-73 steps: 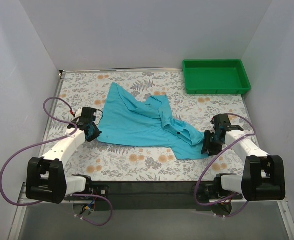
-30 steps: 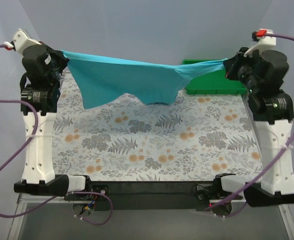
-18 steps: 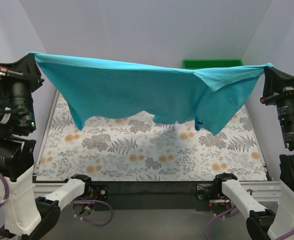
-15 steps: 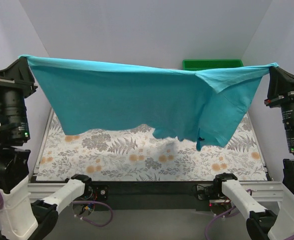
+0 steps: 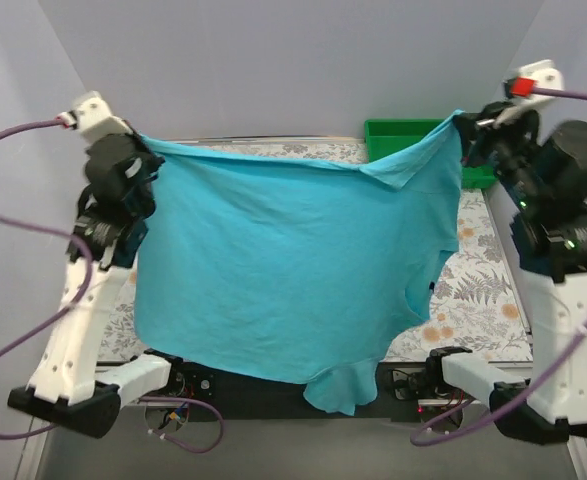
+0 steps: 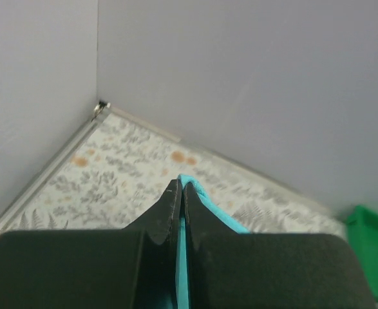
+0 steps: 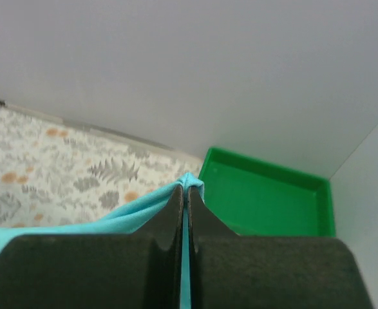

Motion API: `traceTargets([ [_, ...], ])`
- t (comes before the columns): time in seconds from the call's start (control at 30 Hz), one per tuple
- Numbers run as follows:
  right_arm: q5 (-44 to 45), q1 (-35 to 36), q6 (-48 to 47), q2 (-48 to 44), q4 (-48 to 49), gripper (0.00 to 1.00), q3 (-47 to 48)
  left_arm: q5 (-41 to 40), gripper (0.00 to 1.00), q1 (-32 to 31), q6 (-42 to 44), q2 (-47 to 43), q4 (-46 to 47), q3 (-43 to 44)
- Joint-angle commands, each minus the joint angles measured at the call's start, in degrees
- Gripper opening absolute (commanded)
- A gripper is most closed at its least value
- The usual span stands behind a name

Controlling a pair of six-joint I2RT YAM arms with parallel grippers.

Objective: Fold and stack the t-shirts
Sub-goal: Flatten the tshirt out

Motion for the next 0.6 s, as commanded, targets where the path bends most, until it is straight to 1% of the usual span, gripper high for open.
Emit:
traceTargets([
  [0.0, -3.8, -0.3, -1.3, 7.7, 2.9, 0.01, -6.8, 0.0, 0.0, 3.6, 0.9, 7.5, 3.4, -8.3],
  [0.07, -4.1, -0.2, -1.6, 12.0, 5.1, 0.01, -10.2, 3.6, 0.0, 6.8, -2.0, 10.8, 5.9, -11.3],
  [0.1, -3.9, -0.3, -2.0, 13.4, 7.9, 0.01, -13.9, 5.1, 0.0, 9.2, -2.8, 14.2, 6.8, -13.7],
  [0.2, -3.9, -0.2, -2.4, 19.8, 11.7, 0.01, -17.9, 6.9, 0.0, 12.1, -5.3, 20.6, 8.8, -15.1],
  [0.23, -4.2, -0.3, -2.6, 21.5, 13.6, 0.01, -19.0, 8.1, 0.0, 12.8, -5.6, 24.9, 10.0, -15.3],
  [0.27, -4.4, -0.3, -2.5, 25.1, 14.6, 0.01, -19.4, 9.0, 0.0, 13.1, -5.8, 26.8, 10.7, -15.2],
  [0.37, -4.9, -0.3, -2.4, 31.8, 18.8, 0.01, -20.1, 10.6, 0.0, 14.4, -5.7, 34.7, 12.3, -13.5],
  [0.47, -4.4, -0.2, -2.5, 37.0, 22.9, 0.01, -19.7, 12.5, 0.0, 15.1, -4.6, 40.1, 13.4, -11.5],
  [0.57, -4.5, -0.2, -2.5, 41.7, 23.8, 0.01, -17.6, 13.4, 0.0, 15.5, -4.7, 42.9, 14.2, -10.1],
])
